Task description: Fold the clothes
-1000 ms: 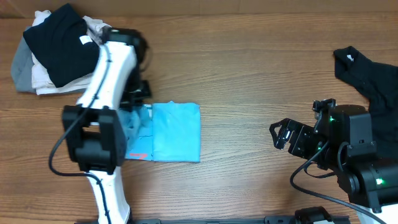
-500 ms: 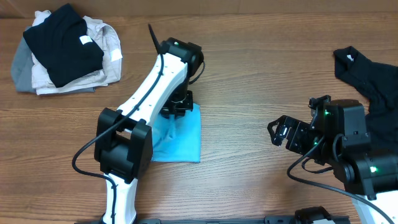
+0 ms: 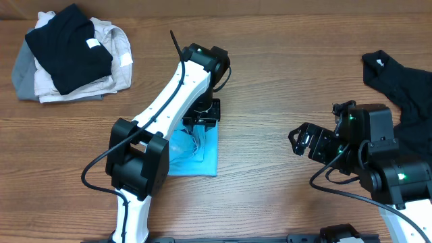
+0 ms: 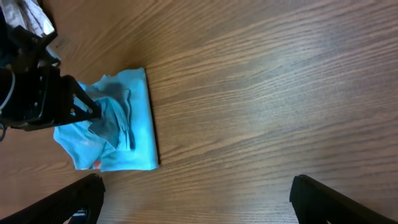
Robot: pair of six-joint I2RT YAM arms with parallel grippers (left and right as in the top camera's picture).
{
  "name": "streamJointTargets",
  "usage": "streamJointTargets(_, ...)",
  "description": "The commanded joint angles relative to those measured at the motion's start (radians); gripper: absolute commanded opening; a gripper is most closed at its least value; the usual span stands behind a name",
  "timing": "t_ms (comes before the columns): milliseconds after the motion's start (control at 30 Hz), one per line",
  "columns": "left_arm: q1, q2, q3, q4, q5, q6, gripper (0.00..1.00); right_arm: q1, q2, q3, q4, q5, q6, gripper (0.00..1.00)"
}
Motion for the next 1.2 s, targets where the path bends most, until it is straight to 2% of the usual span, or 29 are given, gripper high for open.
streamJointTargets(0,0.008,-0.005,0.079,-0.022,-0.021,0.019,0.37,0.0,-0.004,-0.003,0.014,-0.008,0.005,1.0)
streamJointTargets(100,0.032,-0.013,0.148,-0.09,-0.109,-0.054,0.38,0.0,-0.004,-0.003,0.015,-0.008,0.005,1.0)
streamJointTargets(167,0.067,-0.014,0.185,-0.14,-0.13,-0.075,0.42,0.0,-0.004,-0.003,0.015,-0.008,0.005,1.0)
streamJointTargets(233,0.103,-0.014,0.185,-0.151,-0.084,-0.031,0.71,0.0,-0.004,-0.003,0.015,-0.008,0.005,1.0)
streamJointTargets(533,0.254,-0.014,0.077,-0.115,0.029,0.012,0.69,0.001,-0.004,-0.004,0.014,-0.009,0.005,1.0)
streamJointTargets(867,0.26,-0.014,-0.001,-0.022,0.169,0.053,0.68,0.001,-0.004,-0.004,0.016,-0.024,0.005,1.0)
streamJointTargets(1167,0.255,-0.014,-0.071,0.05,0.197,0.054,0.63,0.001,-0.004,-0.004,0.016,-0.023,0.005,1.0)
